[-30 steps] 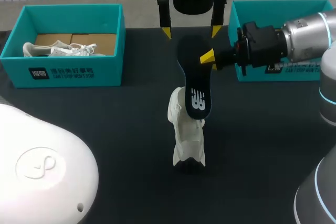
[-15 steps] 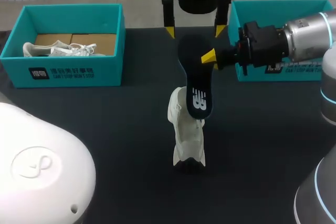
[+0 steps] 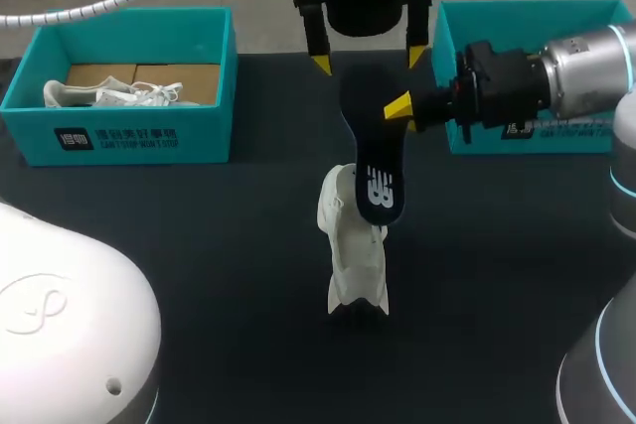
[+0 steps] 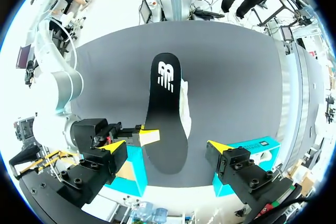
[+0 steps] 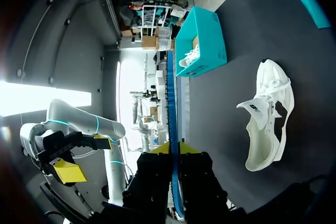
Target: Take the shoe out of the shoebox, open the shoe tongue, remove and reinsert the insole, then place the shoe into the shoebox
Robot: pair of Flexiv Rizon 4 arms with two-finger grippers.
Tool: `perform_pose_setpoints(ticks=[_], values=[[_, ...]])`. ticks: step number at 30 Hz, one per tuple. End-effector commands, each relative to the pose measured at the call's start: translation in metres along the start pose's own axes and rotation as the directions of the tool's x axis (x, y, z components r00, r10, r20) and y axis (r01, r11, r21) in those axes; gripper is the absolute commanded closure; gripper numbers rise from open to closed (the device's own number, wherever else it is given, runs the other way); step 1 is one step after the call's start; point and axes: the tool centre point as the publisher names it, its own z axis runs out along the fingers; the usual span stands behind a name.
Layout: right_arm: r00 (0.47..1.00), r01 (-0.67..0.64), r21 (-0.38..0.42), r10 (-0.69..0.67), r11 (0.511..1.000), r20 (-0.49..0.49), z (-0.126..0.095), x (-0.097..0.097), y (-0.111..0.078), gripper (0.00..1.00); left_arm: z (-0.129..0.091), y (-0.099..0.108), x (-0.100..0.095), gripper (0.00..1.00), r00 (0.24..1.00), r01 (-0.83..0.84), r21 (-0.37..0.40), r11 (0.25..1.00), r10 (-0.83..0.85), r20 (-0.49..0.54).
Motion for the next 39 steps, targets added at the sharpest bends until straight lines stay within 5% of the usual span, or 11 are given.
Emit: perform_pose_setpoints(ticks=[1,9,19,25,27,39], values=[[1.0,-0.001,-0.005,0.001,1.0,-0.003,0.0,-0.001,-0.002,1.0,0.006,-0.008,0.019,0.0,0.987,-0.003,-0.037,0.999,0.009,0.159],[1.0,-0.01,-0.008,0.01,1.0,-0.006,-0.001,-0.002,-0.004,1.0,0.011,-0.018,0.041,0.0,0.868,0.033,-0.049,0.998,-0.004,0.496],[1.0,-0.012,-0.004,0.012,1.0,-0.007,-0.001,-0.003,-0.003,1.0,0.016,-0.024,0.063,0.0,0.733,0.049,-0.013,0.999,-0.027,0.68],[1.0,-0.012,-0.001,0.012,1.0,-0.007,-0.001,-0.003,-0.003,1.0,0.018,-0.027,0.07,0.0,0.684,-0.112,-0.038,0.993,0.105,0.722],[1.0,-0.014,0.0,0.014,1.0,-0.006,-0.001,-0.003,-0.003,1.0,0.019,-0.032,0.067,0.0,0.734,-0.245,-0.033,0.969,0.207,0.647],[1.0,-0.019,0.006,0.019,1.0,-0.007,-0.002,0.002,-0.003,1.0,0.02,-0.032,0.067,0.0,0.725,-0.206,-0.041,0.978,0.181,0.665]])
